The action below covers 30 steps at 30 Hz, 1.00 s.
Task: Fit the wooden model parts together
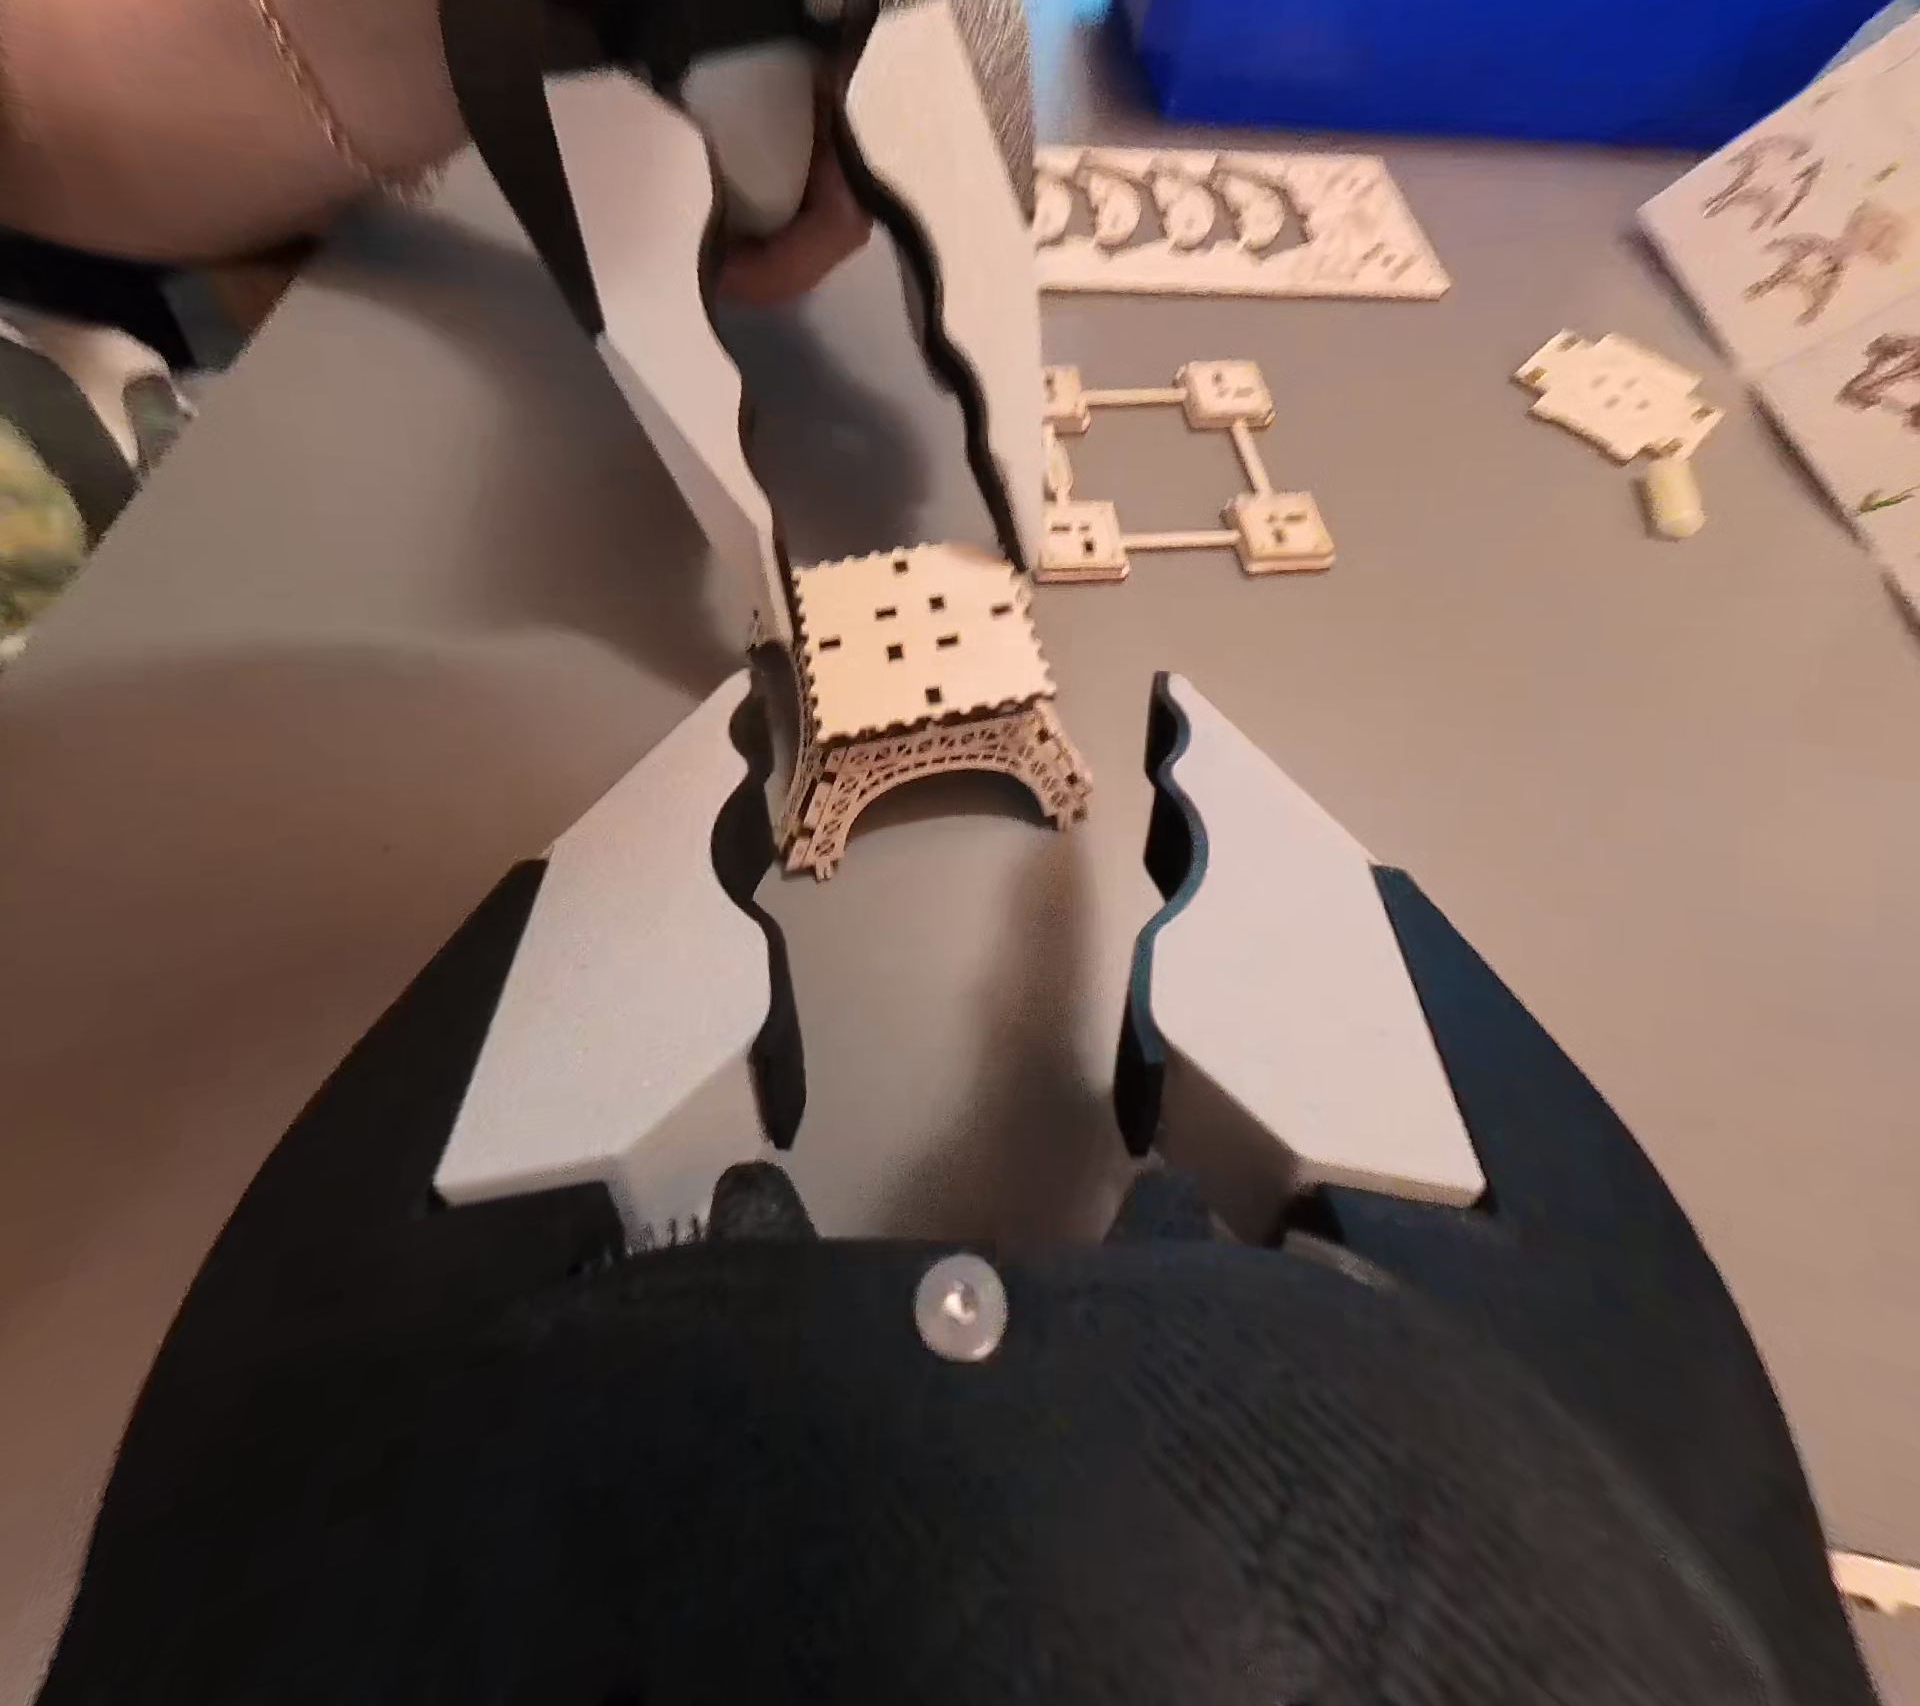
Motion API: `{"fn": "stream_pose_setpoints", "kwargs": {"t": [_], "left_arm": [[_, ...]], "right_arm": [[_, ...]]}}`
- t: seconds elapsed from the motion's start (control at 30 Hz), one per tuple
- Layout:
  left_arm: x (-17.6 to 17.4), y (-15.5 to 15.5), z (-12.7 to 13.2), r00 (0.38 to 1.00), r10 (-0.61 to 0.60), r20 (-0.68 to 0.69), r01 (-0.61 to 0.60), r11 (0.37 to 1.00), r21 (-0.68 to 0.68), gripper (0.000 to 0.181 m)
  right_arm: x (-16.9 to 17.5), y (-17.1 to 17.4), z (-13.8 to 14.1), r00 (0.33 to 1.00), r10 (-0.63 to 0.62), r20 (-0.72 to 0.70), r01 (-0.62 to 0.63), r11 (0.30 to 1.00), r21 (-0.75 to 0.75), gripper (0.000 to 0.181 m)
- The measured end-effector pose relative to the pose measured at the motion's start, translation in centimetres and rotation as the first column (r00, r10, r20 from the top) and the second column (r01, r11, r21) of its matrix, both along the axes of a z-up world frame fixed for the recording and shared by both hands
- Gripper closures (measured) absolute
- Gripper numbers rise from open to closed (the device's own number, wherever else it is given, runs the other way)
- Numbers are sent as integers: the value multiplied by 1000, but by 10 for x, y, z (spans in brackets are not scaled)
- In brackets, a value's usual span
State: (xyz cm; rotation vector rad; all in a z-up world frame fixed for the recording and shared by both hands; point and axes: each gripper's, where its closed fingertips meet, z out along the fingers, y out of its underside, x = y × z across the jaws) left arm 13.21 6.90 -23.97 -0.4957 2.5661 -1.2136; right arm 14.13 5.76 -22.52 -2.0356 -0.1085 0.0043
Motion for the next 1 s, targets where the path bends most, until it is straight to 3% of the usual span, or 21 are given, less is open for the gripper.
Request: {"fn": "stream_pose_setpoints", "kwargs": {"t": [0.1,0.23,0.53,1.0], "left_arm": [[0,0,0,1000,11,-15,-11,1000,4,135],[0,0,0,1000,7,-23,-7,1000,14,135],[0,0,-1,999,6,-37,-5,1000,21,135],[2,11,2,999,25,-22,-25,999,22,129]], "right_arm": [[3,5,12,999,-13,41,10,997,75,117],[-2,11,5,993,14,120,-20,998,54,140],[-12,13,-5,987,89,134,-88,996,-12,181],[-9,16,-6,991,57,125,-56,998,-13,181]]}}
